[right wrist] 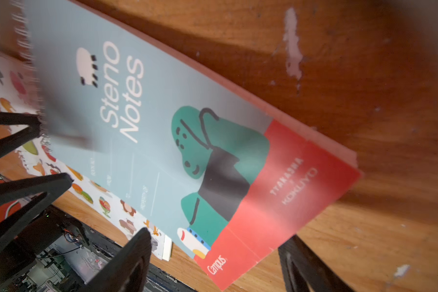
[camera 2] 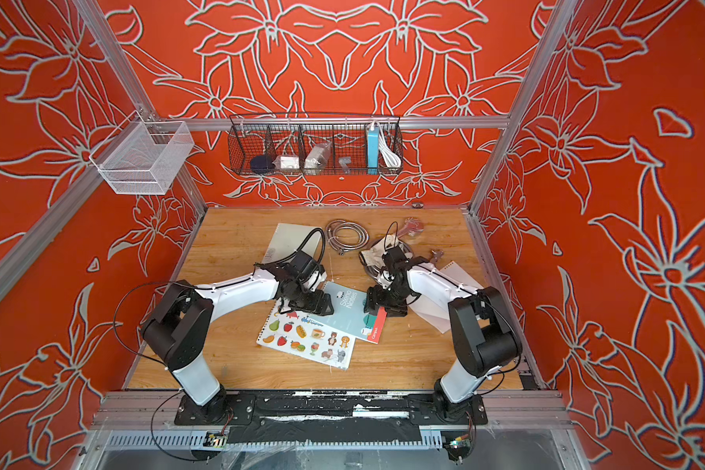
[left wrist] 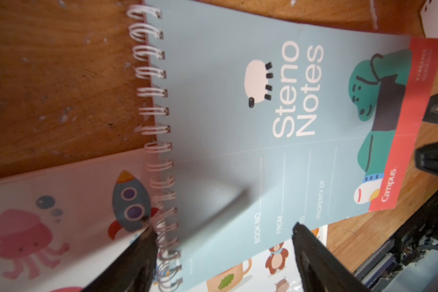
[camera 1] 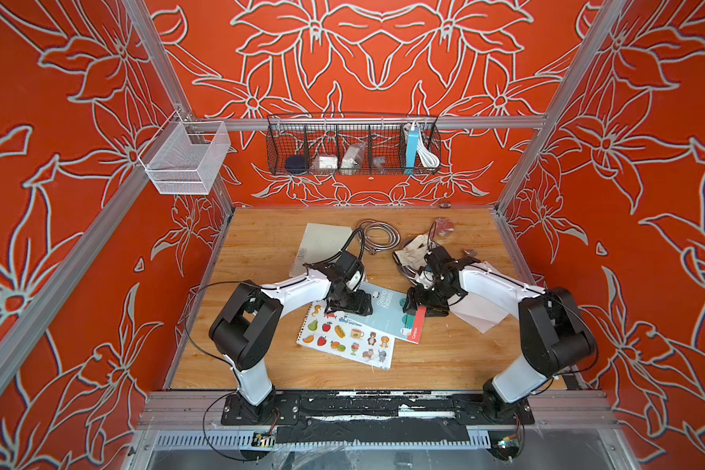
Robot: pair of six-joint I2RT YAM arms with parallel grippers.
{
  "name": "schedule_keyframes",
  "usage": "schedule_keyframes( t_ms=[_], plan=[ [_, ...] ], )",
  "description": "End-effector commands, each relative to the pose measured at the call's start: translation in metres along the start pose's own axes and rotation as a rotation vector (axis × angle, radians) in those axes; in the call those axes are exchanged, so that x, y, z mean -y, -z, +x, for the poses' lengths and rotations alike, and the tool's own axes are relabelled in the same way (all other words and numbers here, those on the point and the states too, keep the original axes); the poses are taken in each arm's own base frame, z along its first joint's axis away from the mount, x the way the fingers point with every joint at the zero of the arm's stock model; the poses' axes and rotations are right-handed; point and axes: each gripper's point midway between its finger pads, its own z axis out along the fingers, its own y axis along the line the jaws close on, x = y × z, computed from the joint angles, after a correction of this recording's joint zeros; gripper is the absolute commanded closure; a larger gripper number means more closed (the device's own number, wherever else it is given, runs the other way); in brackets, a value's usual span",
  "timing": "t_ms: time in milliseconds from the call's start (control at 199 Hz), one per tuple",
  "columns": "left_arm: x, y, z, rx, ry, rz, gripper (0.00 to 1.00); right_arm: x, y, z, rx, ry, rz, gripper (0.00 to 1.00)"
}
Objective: Tear off pages from different notebooks
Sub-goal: Adjust the notebook at the notebook, then open the notebook at the notebook.
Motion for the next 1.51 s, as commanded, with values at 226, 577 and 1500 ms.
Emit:
schedule_keyframes(
  t_ms=[226,577,1500],
  plan=[
    [0.014,-0.003,0.000,-0.006,-0.028,0.044,0.21,-0.008,-0.010,-0.006,-0.028,0.035,-0.004,0.16],
    [0.012,-0.004,0.000,-0.008,-0.026,0.038,0.22,0.011,-0.026,0.017,-0.074,-0.018,0.021,0.05],
    [0.006,-0.010,0.003,-0.020,-0.018,0.015,0.22,0.006,-0.022,0.030,-0.045,-0.051,-0.041,0.09]
  ],
)
